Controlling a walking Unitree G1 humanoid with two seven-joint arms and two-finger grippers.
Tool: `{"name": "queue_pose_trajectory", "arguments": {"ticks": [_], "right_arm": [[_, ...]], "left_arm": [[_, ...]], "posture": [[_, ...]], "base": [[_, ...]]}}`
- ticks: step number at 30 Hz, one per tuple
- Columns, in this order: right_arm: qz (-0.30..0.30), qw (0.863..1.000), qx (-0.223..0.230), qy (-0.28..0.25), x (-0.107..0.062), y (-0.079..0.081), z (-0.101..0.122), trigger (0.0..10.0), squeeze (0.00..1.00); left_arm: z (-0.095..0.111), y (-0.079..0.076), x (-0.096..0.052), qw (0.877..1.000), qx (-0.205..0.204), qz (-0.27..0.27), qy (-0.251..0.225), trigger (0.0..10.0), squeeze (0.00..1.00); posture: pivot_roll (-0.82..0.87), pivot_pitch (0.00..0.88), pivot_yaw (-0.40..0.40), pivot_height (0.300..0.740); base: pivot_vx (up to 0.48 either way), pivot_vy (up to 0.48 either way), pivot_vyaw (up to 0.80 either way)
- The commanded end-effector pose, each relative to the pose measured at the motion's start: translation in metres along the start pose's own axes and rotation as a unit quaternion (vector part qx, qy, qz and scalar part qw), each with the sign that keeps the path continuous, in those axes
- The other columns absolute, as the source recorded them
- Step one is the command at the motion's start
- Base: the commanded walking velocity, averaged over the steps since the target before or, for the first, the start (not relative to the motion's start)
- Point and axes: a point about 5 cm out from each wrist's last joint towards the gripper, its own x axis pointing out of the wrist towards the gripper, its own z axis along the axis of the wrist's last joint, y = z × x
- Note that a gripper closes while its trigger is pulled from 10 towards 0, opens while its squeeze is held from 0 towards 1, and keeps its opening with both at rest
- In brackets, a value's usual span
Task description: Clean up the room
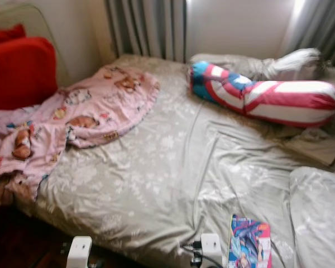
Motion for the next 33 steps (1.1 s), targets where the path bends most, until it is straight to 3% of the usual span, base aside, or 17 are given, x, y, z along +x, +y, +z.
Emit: {"name": "queue_pose_trajectory", "arguments": {"ticks": [1,8,20,25,33], "right_arm": [[-0.001,1.0,0.008,0.018,-0.003,0.003,-0.012,10.0,0.0],[0.008,0.999,0.007,0.04,-0.009,0.025,-0.031,10.0,0.0],[0.03,0.998,-0.001,0.052,-0.015,0.066,-0.037,10.0,0.0],[0.016,0.999,0.0,0.042,-0.01,0.043,-0.031,10.0,0.0],[0.016,0.999,0.0,0.044,-0.009,0.041,-0.03,10.0,0.0]], "left_arm": [[-0.002,0.0,0.0,1.0,-0.001,-0.001,0.005,10.0,0.0],[-0.002,0.0,0.0,1.0,-0.001,-0.002,0.004,10.0,0.0],[-0.002,0.001,0.0,1.0,-0.002,-0.001,0.005,10.0,0.0],[-0.002,0.001,0.0,1.0,0.0,-0.003,0.005,10.0,0.0],[-0.002,0.001,0.0,1.0,-0.001,-0.003,0.006,10.0,0.0]], "posture": [[-0.09,0.0,0.006,0.74],[-0.09,0.0,0.007,0.74],[-0.09,0.0,0.008,0.74],[-0.09,0.0,0.007,0.74],[-0.09,0.0,0.007,0.74]], "base": [[0.0,0.36,0.0],[0.0,0.361,0.0],[0.0,0.358,0.0],[0.0,0.358,0.0],[0.0,0.358,0.0]]}}
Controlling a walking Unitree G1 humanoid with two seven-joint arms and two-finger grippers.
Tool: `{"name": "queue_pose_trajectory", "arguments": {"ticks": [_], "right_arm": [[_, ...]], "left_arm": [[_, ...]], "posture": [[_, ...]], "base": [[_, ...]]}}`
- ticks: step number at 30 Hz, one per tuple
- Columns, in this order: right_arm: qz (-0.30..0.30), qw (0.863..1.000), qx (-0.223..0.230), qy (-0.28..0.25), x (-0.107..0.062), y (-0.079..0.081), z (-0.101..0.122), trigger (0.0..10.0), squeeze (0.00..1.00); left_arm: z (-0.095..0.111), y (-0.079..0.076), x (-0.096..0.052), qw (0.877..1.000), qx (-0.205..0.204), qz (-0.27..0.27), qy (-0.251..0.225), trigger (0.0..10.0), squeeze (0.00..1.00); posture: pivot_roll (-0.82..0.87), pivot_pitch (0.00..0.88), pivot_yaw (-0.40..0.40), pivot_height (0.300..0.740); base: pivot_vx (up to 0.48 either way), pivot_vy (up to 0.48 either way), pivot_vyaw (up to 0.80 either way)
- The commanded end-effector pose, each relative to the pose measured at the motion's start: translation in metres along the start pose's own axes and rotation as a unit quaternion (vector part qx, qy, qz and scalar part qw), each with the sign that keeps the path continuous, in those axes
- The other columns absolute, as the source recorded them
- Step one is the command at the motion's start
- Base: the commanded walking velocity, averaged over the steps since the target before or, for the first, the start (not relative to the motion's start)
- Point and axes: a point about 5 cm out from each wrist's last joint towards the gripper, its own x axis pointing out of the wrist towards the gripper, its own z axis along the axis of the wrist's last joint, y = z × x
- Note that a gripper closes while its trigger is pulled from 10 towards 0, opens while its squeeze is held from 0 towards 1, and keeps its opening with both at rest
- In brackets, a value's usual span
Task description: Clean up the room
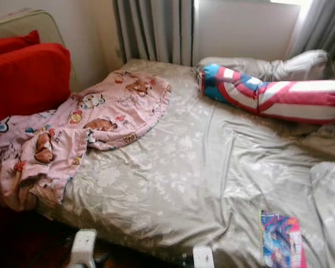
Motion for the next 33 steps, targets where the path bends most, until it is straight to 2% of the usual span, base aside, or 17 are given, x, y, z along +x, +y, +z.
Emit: {"name": "queue_pose_trajectory", "arguments": {"ticks": [1,33], "right_arm": [[0.019,1.0,0.008,0.0,-0.0011,0.0163,-0.0002,10.0,0.0],[0.021,1.0,0.006,0.004,-0.0013,0.014,-0.0021,10.0,0.0]], "left_arm": [[-0.0057,0.0113,-0.002,1.0,0.01,0.012,0.013,10.0,0.0],[-0.0078,0.0118,-0.0026,1.0,0.012,0.013,0.016,10.0,0.0]], "posture": [[-0.09,0.0,0.006,0.74],[-0.09,0.0,0.01,0.74]], "base": [[0.0,0.364,0.0],[0.0,0.422,0.0]]}}
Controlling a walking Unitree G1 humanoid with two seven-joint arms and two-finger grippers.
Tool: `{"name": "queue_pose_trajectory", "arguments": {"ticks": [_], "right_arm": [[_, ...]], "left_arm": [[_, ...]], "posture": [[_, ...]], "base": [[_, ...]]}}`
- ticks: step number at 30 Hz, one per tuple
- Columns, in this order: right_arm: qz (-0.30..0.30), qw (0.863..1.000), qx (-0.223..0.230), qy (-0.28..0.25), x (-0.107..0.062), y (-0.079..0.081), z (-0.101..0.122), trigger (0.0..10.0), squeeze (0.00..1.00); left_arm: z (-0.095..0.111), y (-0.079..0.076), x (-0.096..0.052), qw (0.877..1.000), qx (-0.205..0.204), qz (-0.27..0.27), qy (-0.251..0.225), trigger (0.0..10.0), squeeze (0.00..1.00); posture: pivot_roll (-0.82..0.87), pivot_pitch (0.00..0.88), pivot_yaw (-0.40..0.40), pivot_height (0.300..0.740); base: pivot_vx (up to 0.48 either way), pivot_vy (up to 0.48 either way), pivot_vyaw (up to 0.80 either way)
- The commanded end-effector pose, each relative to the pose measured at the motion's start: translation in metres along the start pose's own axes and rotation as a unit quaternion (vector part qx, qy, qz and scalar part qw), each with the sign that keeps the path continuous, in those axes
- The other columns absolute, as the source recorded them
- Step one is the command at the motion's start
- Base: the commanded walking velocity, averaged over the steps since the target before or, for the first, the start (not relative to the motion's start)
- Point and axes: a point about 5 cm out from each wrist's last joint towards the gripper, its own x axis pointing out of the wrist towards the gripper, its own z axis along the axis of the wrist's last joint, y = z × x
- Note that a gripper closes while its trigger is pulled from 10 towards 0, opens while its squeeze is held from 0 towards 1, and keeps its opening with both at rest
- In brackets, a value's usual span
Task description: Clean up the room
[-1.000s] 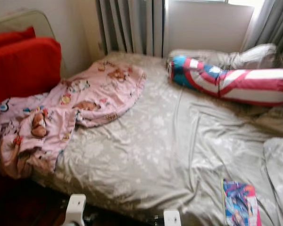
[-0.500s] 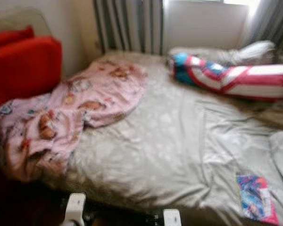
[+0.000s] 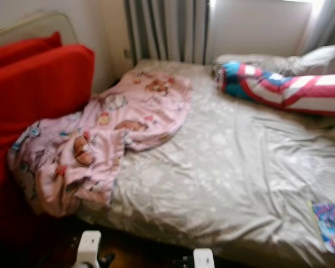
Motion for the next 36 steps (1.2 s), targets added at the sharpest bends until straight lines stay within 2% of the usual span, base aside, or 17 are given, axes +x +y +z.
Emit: {"name": "queue_pose_trajectory", "arguments": {"ticks": [1,36], "right_arm": [[0.012,1.0,0.009,0.007,-0.0015,0.0126,-0.0043,10.0,0.0],[0.01,1.0,0.007,0.006,-0.0009,0.008,-0.003,10.0,0.0]], "left_arm": [[0.0019,-0.0038,0.0008,1.0,0.009,-0.005,0.001,10.0,0.0],[0.0034,-0.0052,0.0013,1.0,0.005,-0.004,0.0,10.0,0.0]], "posture": [[-0.09,0.0,0.01,0.74],[-0.09,0.0,0.007,0.74]], "base": [[0.0,0.416,0.0],[0.0,0.4,0.0]]}}
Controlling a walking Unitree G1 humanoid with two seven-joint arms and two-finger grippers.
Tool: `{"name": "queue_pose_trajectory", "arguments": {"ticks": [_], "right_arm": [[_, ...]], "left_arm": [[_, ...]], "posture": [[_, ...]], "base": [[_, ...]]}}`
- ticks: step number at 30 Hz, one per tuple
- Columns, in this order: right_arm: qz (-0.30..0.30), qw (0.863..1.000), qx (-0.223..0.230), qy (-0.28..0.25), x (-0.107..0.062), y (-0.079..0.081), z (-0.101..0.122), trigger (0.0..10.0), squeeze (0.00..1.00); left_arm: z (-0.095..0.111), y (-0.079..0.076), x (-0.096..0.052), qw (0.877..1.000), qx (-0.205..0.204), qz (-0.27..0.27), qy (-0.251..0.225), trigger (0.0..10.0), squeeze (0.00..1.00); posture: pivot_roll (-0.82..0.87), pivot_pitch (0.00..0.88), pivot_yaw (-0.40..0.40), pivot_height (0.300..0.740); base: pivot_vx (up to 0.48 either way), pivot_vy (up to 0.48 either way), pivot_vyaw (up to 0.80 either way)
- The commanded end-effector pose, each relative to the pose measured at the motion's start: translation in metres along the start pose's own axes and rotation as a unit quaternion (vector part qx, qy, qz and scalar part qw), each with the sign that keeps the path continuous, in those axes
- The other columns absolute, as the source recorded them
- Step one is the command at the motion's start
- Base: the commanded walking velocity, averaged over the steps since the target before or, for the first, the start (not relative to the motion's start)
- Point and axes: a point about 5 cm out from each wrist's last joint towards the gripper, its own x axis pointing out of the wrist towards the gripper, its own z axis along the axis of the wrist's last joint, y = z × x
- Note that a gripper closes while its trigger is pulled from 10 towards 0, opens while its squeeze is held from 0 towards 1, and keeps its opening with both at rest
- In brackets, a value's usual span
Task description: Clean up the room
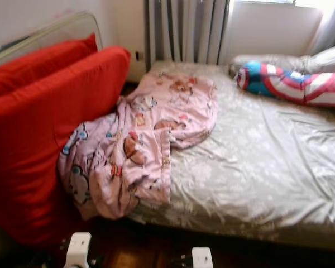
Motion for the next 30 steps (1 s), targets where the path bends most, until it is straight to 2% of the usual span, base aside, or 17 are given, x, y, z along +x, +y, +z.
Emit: {"name": "queue_pose_trajectory", "arguments": {"ticks": [1,4,30], "right_arm": [[0.013,1.0,0.004,0.003,-0.0006,0.0112,-0.0011,10.0,0.0],[0.013,1.0,0.003,0.003,-0.0006,0.0111,-0.001,10.0,0.0],[0.015,1.0,0.002,0.002,-0.0003,0.0113,-0.0001,10.0,0.0]], "left_arm": [[-0.0058,0.0031,-0.0012,1.0,0.007,0.002,0.013,10.0,0.0],[-0.0057,0.0029,-0.0012,1.0,0.005,0.002,0.012,10.0,0.0],[-0.0047,0.0026,-0.001,1.0,0.005,-0.002,0.011,10.0,0.0]], "posture": [[-0.09,0.0,0.007,0.74],[-0.09,0.0,0.007,0.74],[-0.08,0.0,0.007,0.74]], "base": [[0.0,0.401,0.0],[0.0,0.389,0.0],[0.0,0.0,0.0]]}}
